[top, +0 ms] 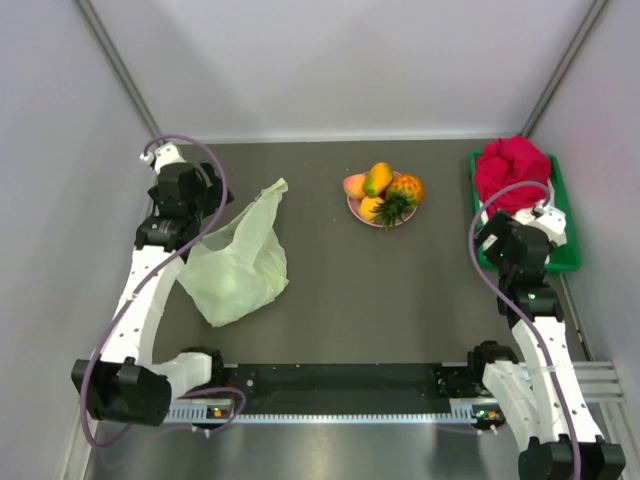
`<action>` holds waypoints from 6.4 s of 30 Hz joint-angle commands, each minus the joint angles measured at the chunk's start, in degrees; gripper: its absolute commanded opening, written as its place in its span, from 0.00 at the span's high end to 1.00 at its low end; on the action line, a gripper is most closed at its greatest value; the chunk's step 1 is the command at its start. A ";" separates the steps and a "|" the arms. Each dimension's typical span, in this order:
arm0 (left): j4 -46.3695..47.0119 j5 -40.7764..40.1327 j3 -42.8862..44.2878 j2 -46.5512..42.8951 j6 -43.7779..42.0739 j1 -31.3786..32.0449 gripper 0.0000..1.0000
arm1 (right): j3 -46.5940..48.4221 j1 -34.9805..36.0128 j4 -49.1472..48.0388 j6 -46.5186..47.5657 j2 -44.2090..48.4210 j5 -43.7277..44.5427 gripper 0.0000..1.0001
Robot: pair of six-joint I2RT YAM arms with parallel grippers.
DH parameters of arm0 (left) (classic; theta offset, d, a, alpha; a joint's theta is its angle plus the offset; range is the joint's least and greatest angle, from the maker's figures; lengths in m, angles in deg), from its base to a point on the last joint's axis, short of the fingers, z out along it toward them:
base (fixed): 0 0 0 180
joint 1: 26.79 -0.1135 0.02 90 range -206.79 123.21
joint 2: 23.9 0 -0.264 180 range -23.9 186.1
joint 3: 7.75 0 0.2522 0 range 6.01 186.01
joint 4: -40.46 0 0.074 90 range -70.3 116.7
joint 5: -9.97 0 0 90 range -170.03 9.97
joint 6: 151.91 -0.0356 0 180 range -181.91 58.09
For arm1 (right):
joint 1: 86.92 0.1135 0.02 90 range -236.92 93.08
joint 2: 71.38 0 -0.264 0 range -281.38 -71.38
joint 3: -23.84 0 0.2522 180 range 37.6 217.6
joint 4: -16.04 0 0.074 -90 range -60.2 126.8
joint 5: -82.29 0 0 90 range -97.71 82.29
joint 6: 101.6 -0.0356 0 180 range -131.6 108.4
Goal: Place the fruits into the plastic bag
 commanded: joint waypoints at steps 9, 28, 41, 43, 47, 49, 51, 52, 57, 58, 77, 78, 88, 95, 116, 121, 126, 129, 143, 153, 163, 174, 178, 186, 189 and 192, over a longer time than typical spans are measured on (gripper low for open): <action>3.46 10.74 2.73 0.43 -3.67 0.59 0.02 | 3.10 -0.42 1.96 -0.48 2.35 -3.57 0.11; 4.69 15.09 4.22 16.00 -10.43 6.56 0.21 | 6.26 -0.42 3.54 0.93 0.16 -15.97 0.15; 7.42 19.13 3.87 22.50 -10.87 7.00 0.65 | 9.25 -0.24 0.65 -2.58 -7.04 -22.29 0.19; 7.42 19.57 3.87 22.16 -10.87 7.70 0.94 | 9.51 0.28 -0.14 -3.89 -8.18 -23.08 0.20; 9.26 14.23 4.04 19.18 -13.68 13.40 1.00 | 11.53 4.13 -0.85 -7.32 -11.08 -24.14 0.22; 9.62 9.49 4.48 18.20 -16.58 19.64 1.00 | 14.07 5.29 -0.15 -9.43 -12.40 -23.79 0.22; 10.84 2.80 4.84 16.53 -17.11 25.16 1.00 | 16.44 6.17 -0.23 -13.99 -14.07 -25.62 0.22; 11.55 1.13 4.66 16.01 -16.59 26.68 1.00 | 17.15 6.35 -1.11 -15.66 -14.60 -26.59 0.22; 15.85 -7.40 3.00 13.63 -14.13 36.77 1.00 | 20.32 7.58 -4.97 -26.47 -18.46 -31.33 0.21; 16.64 -8.28 2.38 13.80 -13.87 38.02 1.00 | 20.50 7.84 -5.85 -27.88 -19.08 -32.22 0.21; 15.33 -6.98 9.67 27.69 -16.06 51.74 1.00 | 16.01 12.24 -12.54 -32.99 -30.60 -39.86 0.19; 15.85 -6.19 9.50 27.69 -16.23 51.83 1.00 | 16.02 12.24 -12.63 -32.91 -31.47 -40.39 0.19; 14.19 0.15 8.62 28.13 -17.20 53.23 1.00 | 20.75 14.61 -12.46 -28.43 -41.23 -42.77 0.21; 12.52 -1.70 6.77 26.64 -16.32 54.38 1.00 | 26.47 20.49 -11.93 -26.23 -48.79 -44.88 0.21; 11.73 -12.24 0.27 17.93 -15.80 59.30 1.00 | 35.44 26.65 -7.00 -17.96 -57.94 -48.31 0.61; 9.97 -21.17 2.37 16.36 -11.41 59.13 0.28 | 38.94 26.74 -10.60 -18.58 -57.41 -50.85 1.00; 10.41 -26.66 8.17 9.77 -12.99 55.37 0.01 | 45.97 27.09 -21.74 -23.21 -57.50 -54.45 1.00; 10.76 -26.22 9.06 3.71 -10.97 49.23 0.01 | 48.70 27.62 -34.04 -28.22 -58.55 -57.71 1.00; 6.97 -0.23 10.55 5.70 -5.88 37.77 0.09 | 36.33 30.26 -53.06 -34.67 -54.61 -60.71 1.00; 23.24 5.95 -5.26 6.60 -3.05 37.85 0.17 | 30.69 30.26 -38.84 -26.06 -46.16 -49.65 1.00; 19.55 2.53 -10.79 7.93 -3.93 38.03 0.14 | 30.26 27.80 -27.04 -23.41 -40.28 -41.19 1.00; 15.42 -1.87 -8.87 16.96 -10.43 40.75 0.22 | 27.18 27.80 -29.24 -24.20 -38.87 -42.51 1.00; 9.11 -3.89 -6.60 19.95 -10.35 41.46 0.51 | 27.09 27.45 -29.15 -24.03 -38.78 -42.51 1.00; 6.10 -5.57 0.26 10.40 -10.43 41.72 0.83 | 29.37 26.39 -20.64 -21.74 -38.78 -37.68 1.00; 7.16 -2.41 2.10 5.65 -11.41 41.11 0.87 | 29.46 25.17 -17.64 -22.00 -39.48 -36.18 1.00; 5.67 1.71 3.08 2.22 -9.74 38.57 0.87 | 29.20 24.28 -16.24 -21.92 -40.27 -35.48 1.00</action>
